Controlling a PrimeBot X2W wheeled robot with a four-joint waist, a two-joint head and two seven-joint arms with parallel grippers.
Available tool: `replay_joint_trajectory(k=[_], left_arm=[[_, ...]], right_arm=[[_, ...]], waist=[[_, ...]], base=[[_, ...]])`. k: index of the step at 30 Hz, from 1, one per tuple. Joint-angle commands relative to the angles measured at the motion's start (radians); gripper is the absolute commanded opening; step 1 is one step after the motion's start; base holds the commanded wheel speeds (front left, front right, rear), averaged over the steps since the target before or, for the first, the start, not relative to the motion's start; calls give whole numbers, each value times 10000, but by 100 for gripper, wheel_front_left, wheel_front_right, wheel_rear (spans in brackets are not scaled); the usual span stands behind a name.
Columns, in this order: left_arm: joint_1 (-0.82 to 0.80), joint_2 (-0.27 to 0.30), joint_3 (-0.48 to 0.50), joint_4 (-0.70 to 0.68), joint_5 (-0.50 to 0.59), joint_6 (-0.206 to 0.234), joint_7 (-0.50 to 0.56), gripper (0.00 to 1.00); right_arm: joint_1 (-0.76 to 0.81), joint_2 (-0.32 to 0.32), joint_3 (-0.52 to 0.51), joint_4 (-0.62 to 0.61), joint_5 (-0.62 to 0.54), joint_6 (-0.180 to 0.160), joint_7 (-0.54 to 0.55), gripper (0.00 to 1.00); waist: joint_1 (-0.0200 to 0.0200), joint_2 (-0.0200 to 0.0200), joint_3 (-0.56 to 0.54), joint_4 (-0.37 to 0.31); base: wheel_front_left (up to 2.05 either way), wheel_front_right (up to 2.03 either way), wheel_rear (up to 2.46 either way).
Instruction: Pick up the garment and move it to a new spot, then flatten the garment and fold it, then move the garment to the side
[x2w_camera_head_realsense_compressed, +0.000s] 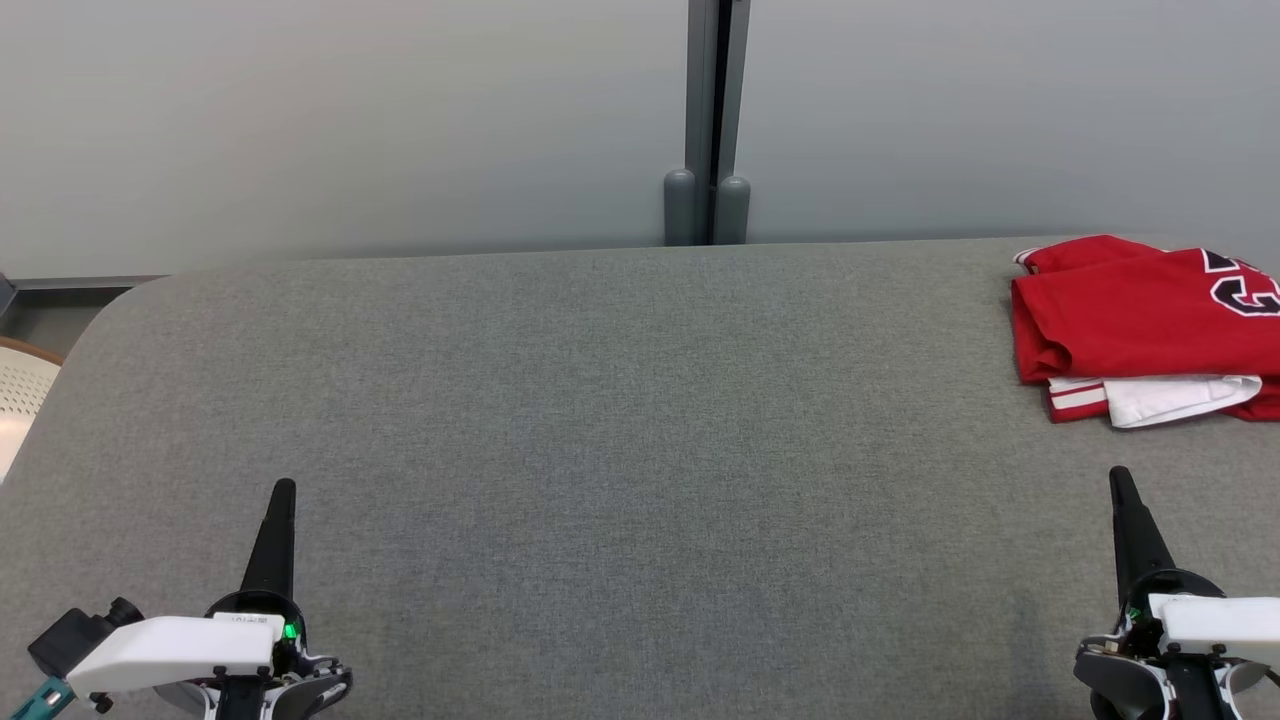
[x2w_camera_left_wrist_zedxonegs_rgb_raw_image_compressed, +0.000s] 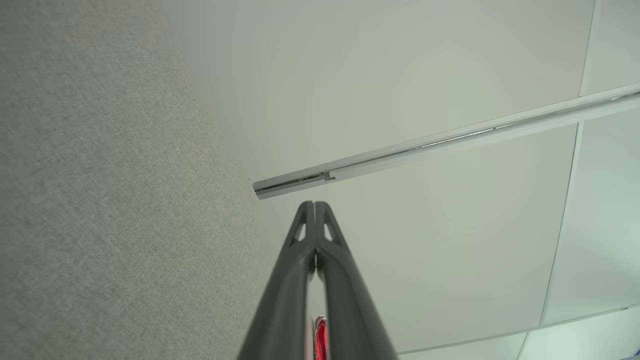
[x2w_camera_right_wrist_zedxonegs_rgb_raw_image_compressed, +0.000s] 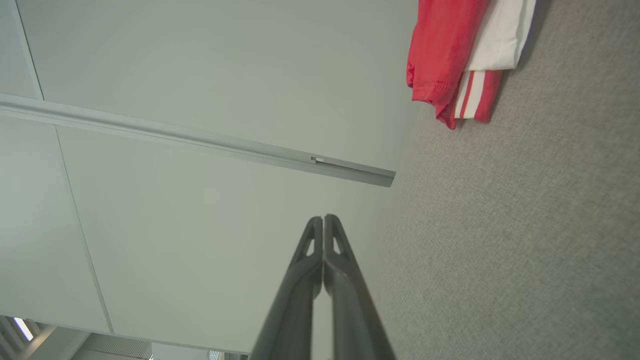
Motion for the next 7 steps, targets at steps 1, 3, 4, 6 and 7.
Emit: replay_joint_trajectory(k=[1, 3, 4, 6, 7], left_arm=[[-212, 47, 87, 12, -255, -102, 72, 0], [-240, 46, 101, 28, -335, -108, 87, 0], [-301, 42, 134, 54, -457, -113, 132, 0], [-327, 42, 150, 71, -539, -124, 160, 0], [-346, 39, 166, 82, -612, -136, 175, 0]], right_arm=[[-137, -17, -44, 31, 237, 1, 78, 0], [-161, -15, -58, 36, 316, 1, 100, 0], [-205, -9, -83, 52, 478, 1, 141, 0], [-218, -5, -95, 61, 549, 1, 163, 0], [-227, -3, -110, 68, 622, 1, 187, 0]], waist=[[0, 0, 8, -4], [0, 0, 13, -7], [0, 0, 22, -12], [0, 0, 27, -15], [0, 0, 32, -17]], base=[[0, 0, 0], [0, 0, 0], [0, 0, 0], [0, 0, 0], [0, 0, 0]])
